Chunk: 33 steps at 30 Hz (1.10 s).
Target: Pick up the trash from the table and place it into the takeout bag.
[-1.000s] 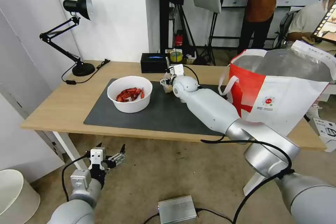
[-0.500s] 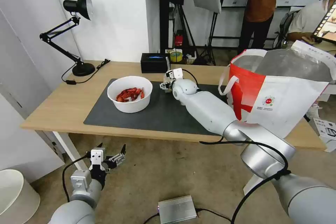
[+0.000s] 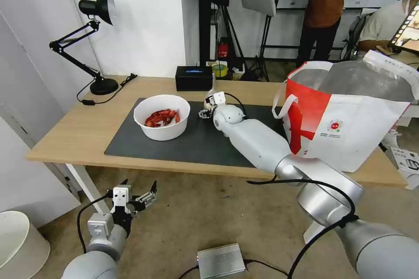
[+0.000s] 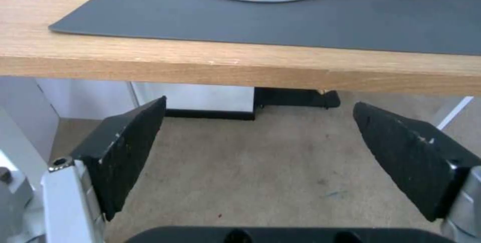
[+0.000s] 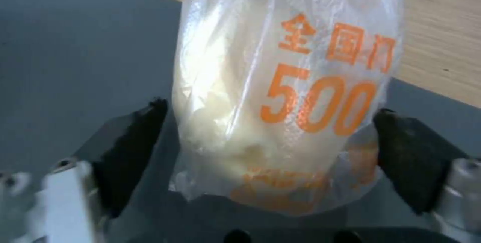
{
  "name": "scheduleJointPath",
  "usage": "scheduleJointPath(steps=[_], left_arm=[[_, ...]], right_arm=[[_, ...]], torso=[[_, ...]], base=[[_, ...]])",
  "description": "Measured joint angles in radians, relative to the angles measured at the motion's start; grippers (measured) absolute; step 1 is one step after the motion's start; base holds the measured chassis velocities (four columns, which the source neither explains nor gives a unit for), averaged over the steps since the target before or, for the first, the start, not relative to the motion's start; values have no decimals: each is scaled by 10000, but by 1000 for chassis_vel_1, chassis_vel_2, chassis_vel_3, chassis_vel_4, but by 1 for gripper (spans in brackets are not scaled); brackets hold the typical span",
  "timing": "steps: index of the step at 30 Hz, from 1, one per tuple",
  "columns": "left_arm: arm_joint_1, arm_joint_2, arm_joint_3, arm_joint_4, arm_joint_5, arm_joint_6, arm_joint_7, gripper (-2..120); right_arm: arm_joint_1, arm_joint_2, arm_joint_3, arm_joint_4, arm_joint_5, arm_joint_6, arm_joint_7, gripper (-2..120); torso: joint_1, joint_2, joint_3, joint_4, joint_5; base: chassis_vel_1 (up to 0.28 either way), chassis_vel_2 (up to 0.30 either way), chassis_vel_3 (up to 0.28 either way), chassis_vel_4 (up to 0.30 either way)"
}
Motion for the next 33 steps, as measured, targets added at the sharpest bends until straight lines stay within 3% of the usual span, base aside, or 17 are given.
scheduleJointPath(steps=[11, 22, 25, 26, 33], left_arm=[[28, -12, 41, -11, 79, 0, -4, 100], [40, -14, 46, -35, 127, 0, -14, 100], [66, -16, 47, -77, 150, -3, -22, 100], [66, -16, 47, -77, 150, -3, -22, 100], [166, -26, 32, -255, 187, -11, -37, 100]], right_arm=[[-42, -7, 41, 25, 20, 247, 196, 47], [-58, -403, 5, 1005, 426, 312, 753, 13], [-56, -925, -22, 2216, 922, 121, 1359, 4], [-56, -925, -22, 2216, 922, 121, 1359, 4], [-173, -2265, -242, 5218, 2256, -866, 3084, 4]], torso=[[0, 0, 0, 0, 0], [0, 0, 0, 1, 0], [1, -1, 0, 2, 1], [1, -1, 0, 2, 1], [0, 0, -1, 0, 1]], base=[[0, 0, 0, 0], [0, 0, 0, 0], [0, 0, 0, 0], [0, 0, 0, 0], [0, 0, 0, 0]])
